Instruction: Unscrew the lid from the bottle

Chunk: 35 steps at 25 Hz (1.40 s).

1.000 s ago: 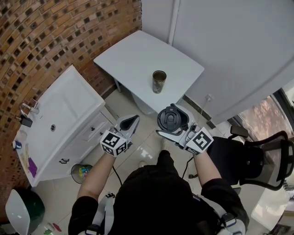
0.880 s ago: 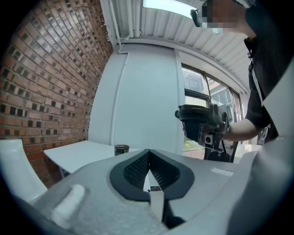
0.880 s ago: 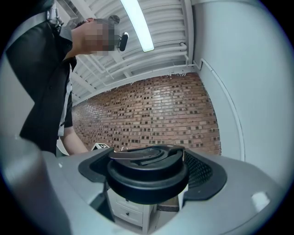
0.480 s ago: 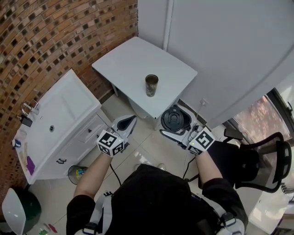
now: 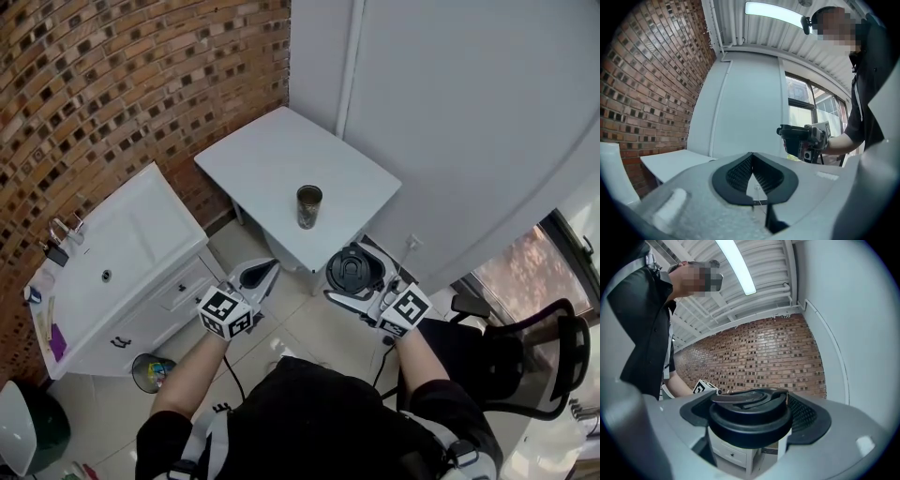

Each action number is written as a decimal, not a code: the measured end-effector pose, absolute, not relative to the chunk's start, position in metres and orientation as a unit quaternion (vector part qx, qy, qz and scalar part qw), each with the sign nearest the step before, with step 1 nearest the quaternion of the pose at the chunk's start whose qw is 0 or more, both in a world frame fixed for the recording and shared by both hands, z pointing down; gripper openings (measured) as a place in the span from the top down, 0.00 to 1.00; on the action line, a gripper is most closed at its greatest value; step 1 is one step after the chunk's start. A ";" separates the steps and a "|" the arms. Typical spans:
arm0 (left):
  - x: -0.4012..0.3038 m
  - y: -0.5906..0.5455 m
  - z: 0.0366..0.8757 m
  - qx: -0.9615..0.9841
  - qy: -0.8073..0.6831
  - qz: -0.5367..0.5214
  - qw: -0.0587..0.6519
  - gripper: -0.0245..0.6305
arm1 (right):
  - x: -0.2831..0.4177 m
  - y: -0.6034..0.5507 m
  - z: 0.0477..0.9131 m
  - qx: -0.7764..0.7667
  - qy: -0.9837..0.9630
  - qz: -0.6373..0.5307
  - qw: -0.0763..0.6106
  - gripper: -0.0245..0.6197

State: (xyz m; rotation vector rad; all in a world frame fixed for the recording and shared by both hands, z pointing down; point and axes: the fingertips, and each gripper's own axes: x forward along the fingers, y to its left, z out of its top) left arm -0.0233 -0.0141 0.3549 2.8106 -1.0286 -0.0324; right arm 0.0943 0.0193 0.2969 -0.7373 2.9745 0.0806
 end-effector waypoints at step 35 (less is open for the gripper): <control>-0.004 -0.016 0.357 0.940 -0.335 -0.003 0.056 0.96 | 0.105 0.014 0.295 -0.244 0.967 0.027 0.061 0.22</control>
